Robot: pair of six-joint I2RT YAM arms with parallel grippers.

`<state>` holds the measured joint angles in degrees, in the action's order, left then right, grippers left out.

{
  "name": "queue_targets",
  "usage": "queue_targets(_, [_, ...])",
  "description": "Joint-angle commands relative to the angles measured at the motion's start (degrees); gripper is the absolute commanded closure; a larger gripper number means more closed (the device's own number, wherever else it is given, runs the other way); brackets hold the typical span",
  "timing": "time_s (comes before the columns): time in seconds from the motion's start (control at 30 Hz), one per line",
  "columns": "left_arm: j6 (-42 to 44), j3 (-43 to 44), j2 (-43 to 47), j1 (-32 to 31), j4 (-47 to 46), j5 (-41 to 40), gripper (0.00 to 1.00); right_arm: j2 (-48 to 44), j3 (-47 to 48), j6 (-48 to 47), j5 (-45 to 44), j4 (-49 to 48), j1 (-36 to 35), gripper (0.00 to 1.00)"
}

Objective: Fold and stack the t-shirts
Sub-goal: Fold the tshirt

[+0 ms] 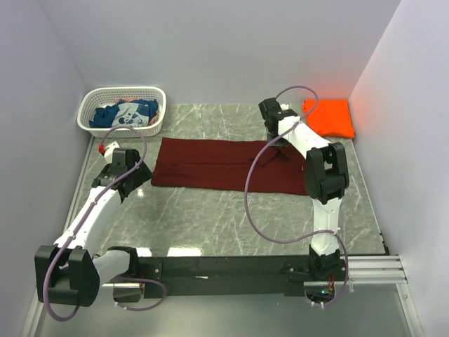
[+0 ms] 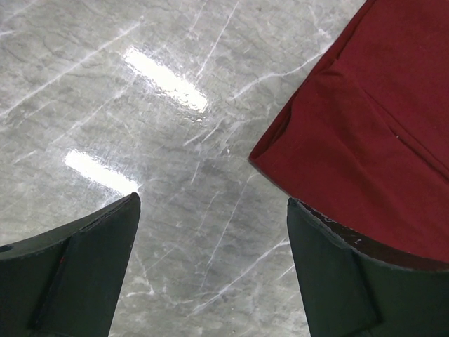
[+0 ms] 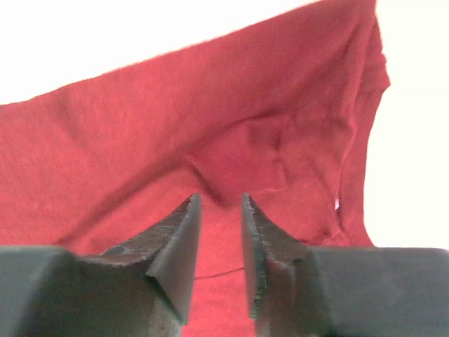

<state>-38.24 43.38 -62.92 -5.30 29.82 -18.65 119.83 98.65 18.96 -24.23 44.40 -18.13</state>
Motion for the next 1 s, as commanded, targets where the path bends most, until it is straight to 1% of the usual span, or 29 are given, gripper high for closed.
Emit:
queue_targets(0.0, [0.89, 0.04, -0.19, 0.20, -1.17, 1.16, 0.09, 0.49, 3.91, 1.78, -1.17, 0.16, 1.87, 0.59])
queue_targets(0.07, [0.97, -0.13, -0.54, 0.20, -1.26, 1.78, 0.08, -0.82, 4.27, 2.74, -1.87, 0.68, 2.31, 0.56])
queue_targets(0.13, [0.97, -0.13, -1.50, 0.20, -1.17, 2.48, 0.07, -3.88, 2.26, 3.53, -0.04, 0.25, 3.01, 0.52])
queue_targets(0.2, [0.62, 0.04, -2.12, 0.20, -1.08, 3.97, 0.04, -6.79, -0.72, 5.46, 2.68, -1.24, 4.85, 0.51])
queue_targets(0.27, [0.01, -0.13, -3.35, 0.20, -0.82, 5.90, 0.01, -12.32, -7.31, 7.92, 5.85, -3.17, 6.95, 0.50])
queue_targets(0.3, [-0.52, -0.13, -3.62, 0.20, -0.65, 6.43, 0.01, -14.25, -9.86, 8.80, 6.73, -3.88, 7.84, 0.48])
queue_targets(0.33, [-1.30, -0.05, -4.31, 0.20, -0.30, 6.87, 0.01, -18.28, -15.28, 9.77, 9.00, -5.19, 8.80, 0.46])
queue_targets(0.4, [-2.45, -0.13, -4.85, 0.20, -0.20, 8.54, 0.00, -22.43, -21.36, 12.76, 12.61, -7.13, 12.67, 0.43])
queue_targets(0.43, [-3.76, -0.31, -5.37, 0.29, -0.29, 9.42, 0.01, -26.54, -27.75, 13.90, 14.28, -8.01, 14.07, 0.42])
queue_targets(0.47, [-4.47, -0.74, -5.55, 0.29, -1.08, 10.21, 0.01, -28.67, -31.03, 15.82, 18.39, -10.36, 16.00, 0.41])
queue_targets(0.5, [-6.04, -1.01, -5.81, 0.29, -1.43, 11.78, 0.01, -30.69, -36.98, 16.45, 20.34, -11.69, 19.68, 0.39])
queue_targets(0.53, [-6.84, -1.27, -6.60, 0.29, -1.78, 12.50, 0.01, -34.45, -39.91, 17.24, 22.10, -12.93, 21.80, 0.37])
queue_targets(0.57, [-7.46, -1.54, -7.04, 0.29, -2.13, 13.37, 0.01, -36.32, -42.64, 18.47, 25.60, -15.55, 23.47, 0.34])
queue_targets(0.6, [-8.68, -1.54, -7.57, 0.29, -2.66, 14.51, 0.01, -37.81, -47.19, 19.09, 27.20, -16.79, 26.71, 0.34])
queue_targets(0.63, [-9.30, -1.63, -8.44, 0.29, -3.10, 15.22, 0.01, -40.35, -49.32, 19.53, 29.39, -19.15, 28.22, 0.33])
queue_targets(0.73, [-11.15, -1.89, -9.94, 0.29, -5.47, 17.24, 0.00, -43.88, -55.64, 21.11, 33.98, -22.07, 32.26, 0.33])
queue_targets(0.8, [-12.12, -1.63, -10.82, 0.29, -6.70, 17.86, 0.01, -44.86, -59.17, 21.99, 36.78, -25.58, 33.68, 0.33])
queue_targets(0.9, [-12.91, -0.66, -12.84, 0.29, -7.67, 18.13, 0.01, -44.25, -61.64, 22.96, 39.07, -29.71, 36.14, 0.34])
queue_targets(0.97, [-13.26, 0.30, -14.77, 0.29, -8.29, 19.35, 0.02, -42.32, -63.49, 23.31, 41.54, -32.61, 37.46, 0.35])
